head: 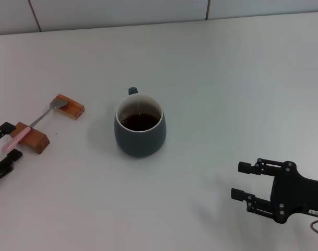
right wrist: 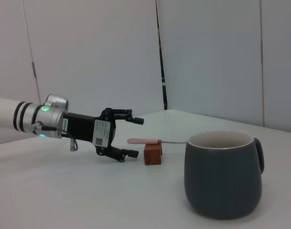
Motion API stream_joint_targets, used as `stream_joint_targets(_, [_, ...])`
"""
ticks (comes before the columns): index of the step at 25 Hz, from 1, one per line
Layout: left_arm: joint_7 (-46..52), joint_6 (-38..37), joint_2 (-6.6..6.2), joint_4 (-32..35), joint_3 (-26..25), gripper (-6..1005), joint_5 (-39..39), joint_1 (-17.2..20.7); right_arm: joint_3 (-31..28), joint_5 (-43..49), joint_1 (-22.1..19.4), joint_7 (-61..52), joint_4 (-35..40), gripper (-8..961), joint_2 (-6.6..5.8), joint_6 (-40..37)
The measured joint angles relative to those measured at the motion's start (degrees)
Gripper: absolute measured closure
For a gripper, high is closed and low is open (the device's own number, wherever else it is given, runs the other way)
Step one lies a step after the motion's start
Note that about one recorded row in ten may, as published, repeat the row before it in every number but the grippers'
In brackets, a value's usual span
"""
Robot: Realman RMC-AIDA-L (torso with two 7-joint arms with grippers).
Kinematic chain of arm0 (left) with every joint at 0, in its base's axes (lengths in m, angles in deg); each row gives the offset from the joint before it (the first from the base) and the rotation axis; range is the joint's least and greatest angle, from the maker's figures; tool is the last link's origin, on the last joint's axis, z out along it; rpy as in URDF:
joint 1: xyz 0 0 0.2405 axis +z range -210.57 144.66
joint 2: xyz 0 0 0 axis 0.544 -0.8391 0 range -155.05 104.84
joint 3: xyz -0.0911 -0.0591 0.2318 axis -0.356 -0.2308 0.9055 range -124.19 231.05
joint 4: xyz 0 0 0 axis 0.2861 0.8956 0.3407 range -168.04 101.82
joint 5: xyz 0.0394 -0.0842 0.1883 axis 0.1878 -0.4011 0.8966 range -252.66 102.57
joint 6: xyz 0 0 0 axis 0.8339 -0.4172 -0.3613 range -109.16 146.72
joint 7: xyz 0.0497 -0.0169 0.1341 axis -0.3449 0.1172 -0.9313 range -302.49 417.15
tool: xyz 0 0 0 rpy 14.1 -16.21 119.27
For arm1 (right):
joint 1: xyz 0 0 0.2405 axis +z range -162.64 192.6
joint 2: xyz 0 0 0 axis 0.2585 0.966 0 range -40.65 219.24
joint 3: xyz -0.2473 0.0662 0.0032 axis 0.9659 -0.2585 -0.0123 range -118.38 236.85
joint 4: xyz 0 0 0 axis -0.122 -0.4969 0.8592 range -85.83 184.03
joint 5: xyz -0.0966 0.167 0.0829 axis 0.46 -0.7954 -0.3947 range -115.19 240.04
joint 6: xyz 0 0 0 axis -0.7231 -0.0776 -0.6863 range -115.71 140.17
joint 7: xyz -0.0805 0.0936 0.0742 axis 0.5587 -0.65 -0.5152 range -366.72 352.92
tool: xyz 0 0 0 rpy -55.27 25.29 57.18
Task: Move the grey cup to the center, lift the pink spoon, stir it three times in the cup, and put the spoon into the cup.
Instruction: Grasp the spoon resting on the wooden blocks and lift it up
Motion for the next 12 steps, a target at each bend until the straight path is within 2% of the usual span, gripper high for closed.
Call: stream_joint_targets(12, [-0.40,0.67,0.05,-0.73,-0.21,264,-0.41,-0.92,-0.15,0.00,0.45,-0.49,0.12,350,0.00,0.04])
